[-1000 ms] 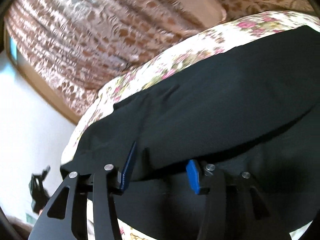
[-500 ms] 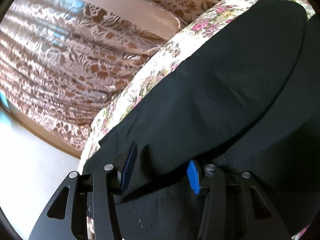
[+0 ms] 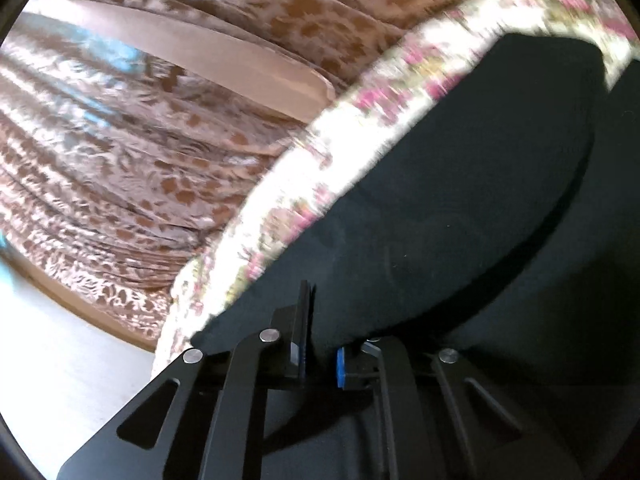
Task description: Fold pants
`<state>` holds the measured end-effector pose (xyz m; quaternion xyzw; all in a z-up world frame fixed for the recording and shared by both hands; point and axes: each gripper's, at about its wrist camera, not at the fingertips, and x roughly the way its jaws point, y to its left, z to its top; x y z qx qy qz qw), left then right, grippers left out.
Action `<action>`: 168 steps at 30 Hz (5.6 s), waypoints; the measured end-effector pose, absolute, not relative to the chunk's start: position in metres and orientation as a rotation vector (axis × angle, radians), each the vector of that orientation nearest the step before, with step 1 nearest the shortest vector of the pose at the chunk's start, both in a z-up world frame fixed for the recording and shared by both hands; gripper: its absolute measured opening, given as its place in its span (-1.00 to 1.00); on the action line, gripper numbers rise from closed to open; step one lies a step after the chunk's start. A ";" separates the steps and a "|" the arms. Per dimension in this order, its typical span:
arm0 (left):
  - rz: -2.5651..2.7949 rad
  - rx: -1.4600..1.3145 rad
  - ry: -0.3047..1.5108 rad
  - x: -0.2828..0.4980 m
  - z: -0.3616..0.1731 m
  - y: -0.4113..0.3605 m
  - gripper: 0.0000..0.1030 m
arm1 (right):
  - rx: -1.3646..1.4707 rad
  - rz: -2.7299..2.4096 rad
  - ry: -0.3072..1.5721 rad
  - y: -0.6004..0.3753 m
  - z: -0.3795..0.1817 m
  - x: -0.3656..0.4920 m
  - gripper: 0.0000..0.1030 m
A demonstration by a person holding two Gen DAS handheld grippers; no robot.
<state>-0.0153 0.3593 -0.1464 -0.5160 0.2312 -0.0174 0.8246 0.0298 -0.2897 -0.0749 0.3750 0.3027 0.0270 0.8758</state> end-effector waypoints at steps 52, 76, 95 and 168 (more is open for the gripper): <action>-0.177 -0.244 0.681 0.040 -0.151 0.158 0.73 | 0.997 -0.254 0.587 -0.437 -0.111 -0.044 -0.11; -0.603 -0.215 0.691 0.010 -0.112 0.073 0.74 | 0.851 -0.377 0.582 -0.430 -0.107 -0.107 -0.86; -0.980 0.397 0.719 -0.032 -0.113 -0.122 0.75 | 0.972 -0.318 0.600 -0.438 -0.126 -0.108 -0.85; -0.249 -0.131 0.853 0.177 -0.151 0.070 0.12 | 0.519 -0.398 0.687 -0.395 -0.114 -0.064 -0.72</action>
